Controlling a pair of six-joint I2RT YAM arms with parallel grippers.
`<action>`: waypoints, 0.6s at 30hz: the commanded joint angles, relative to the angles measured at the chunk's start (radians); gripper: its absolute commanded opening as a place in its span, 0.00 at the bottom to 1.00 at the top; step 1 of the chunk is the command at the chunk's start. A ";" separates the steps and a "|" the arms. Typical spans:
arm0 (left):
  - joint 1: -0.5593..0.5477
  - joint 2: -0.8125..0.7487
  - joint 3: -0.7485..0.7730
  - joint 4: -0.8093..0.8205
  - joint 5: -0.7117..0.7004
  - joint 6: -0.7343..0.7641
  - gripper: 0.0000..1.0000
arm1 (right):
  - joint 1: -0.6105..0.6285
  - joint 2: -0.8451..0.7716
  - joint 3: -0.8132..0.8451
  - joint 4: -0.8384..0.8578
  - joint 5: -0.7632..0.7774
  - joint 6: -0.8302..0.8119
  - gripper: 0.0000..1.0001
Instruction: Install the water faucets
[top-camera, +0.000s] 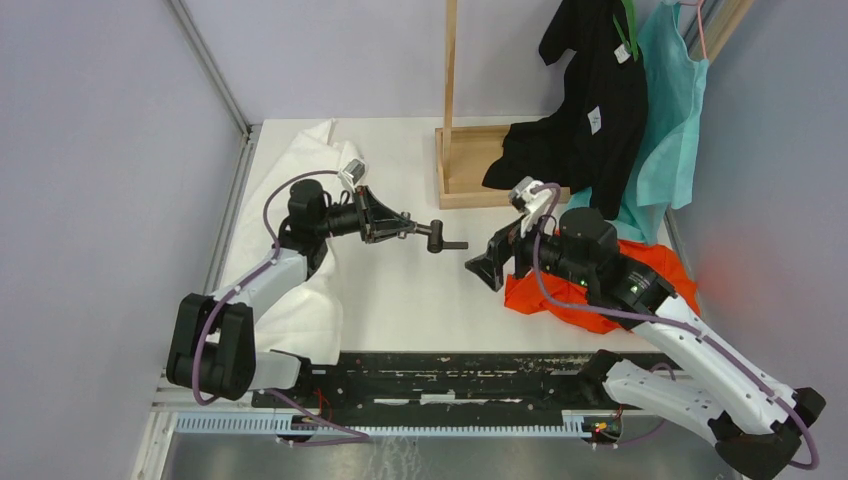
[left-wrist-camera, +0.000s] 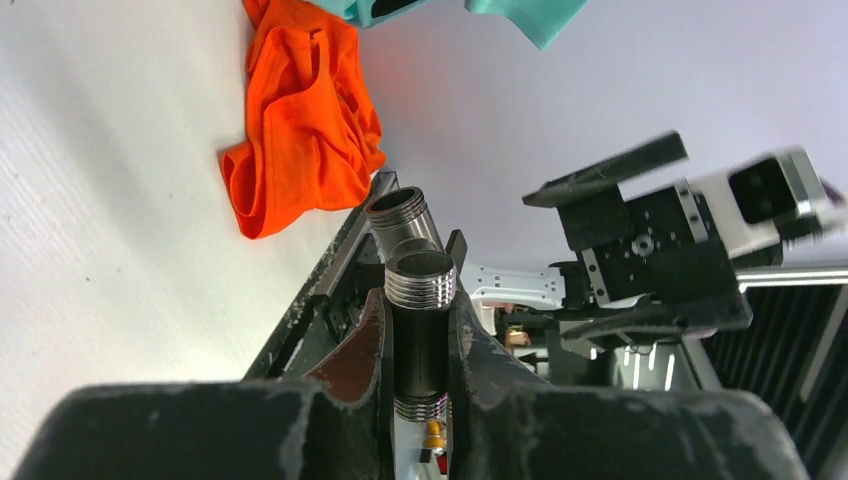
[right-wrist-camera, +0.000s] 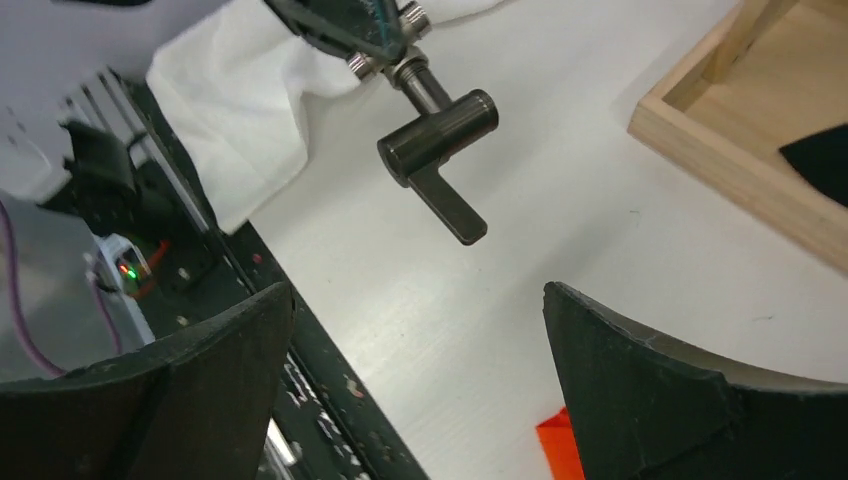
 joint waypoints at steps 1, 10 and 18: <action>0.002 0.009 0.049 0.012 0.011 -0.109 0.03 | 0.095 0.001 0.046 -0.049 0.057 -0.359 1.00; 0.003 0.015 0.066 -0.060 0.054 -0.124 0.03 | 0.354 0.065 -0.078 0.197 0.313 -0.682 0.96; 0.002 0.012 0.061 -0.061 0.053 -0.117 0.03 | 0.439 0.189 -0.211 0.516 0.525 -0.949 1.00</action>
